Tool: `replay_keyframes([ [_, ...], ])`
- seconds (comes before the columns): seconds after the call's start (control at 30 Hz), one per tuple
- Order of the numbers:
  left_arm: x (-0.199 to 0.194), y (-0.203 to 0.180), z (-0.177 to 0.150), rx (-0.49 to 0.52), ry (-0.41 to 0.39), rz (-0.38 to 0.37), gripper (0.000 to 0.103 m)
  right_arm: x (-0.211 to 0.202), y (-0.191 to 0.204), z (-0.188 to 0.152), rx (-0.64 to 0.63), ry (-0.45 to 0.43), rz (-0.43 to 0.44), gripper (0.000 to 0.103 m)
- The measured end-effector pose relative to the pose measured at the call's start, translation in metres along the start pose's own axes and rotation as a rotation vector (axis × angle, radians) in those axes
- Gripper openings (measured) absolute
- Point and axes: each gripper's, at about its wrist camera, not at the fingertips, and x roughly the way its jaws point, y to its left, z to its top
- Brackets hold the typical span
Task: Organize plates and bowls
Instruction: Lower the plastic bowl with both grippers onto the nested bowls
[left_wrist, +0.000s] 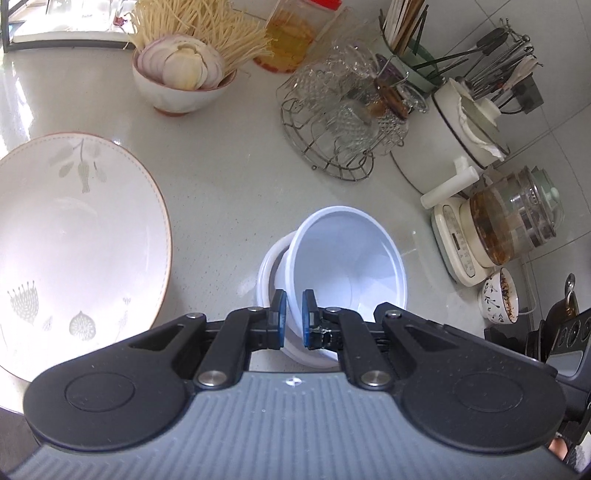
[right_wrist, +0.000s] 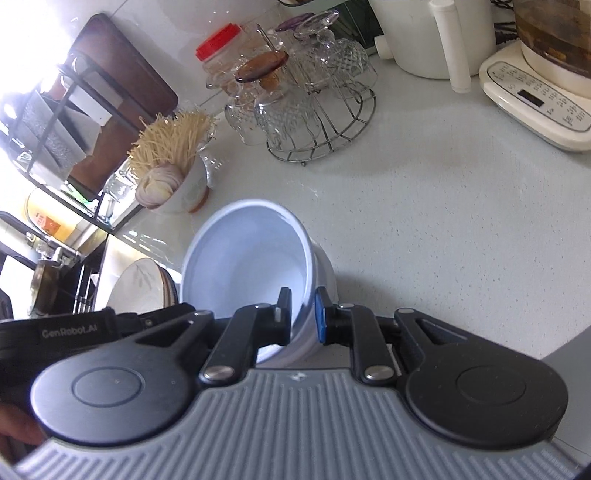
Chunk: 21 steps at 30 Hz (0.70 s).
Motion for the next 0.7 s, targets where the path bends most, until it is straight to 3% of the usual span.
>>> replay_keyframes([
  [0.4,-0.009,0.003,0.002,-0.006,0.010,-0.019,0.010,-0.002,0.001,0.002,0.038,0.013,0.011,0.018],
  [0.43,-0.009,0.003,0.002,-0.005,0.011,-0.017,0.011,-0.002,0.002,0.002,0.034,0.008,0.002,0.024],
  [0.47,-0.009,0.004,0.002,-0.002,0.009,-0.016,0.012,-0.003,0.002,0.002,0.033,-0.002,0.000,0.041],
  [0.53,-0.010,0.006,0.003,0.002,0.003,-0.004,0.028,-0.007,0.002,0.002,0.040,-0.028,0.006,0.062],
  [0.57,-0.011,0.007,0.004,0.002,-0.005,0.004,0.044,-0.009,0.001,0.002,0.043,-0.039,0.009,0.065],
  [0.6,-0.011,0.008,0.004,0.006,-0.016,0.009,0.049,-0.009,0.001,0.003,0.045,-0.043,0.008,0.065],
  [0.7,-0.006,0.010,0.005,0.025,-0.006,0.013,0.050,-0.005,-0.001,0.004,0.057,-0.040,-0.011,0.065],
])
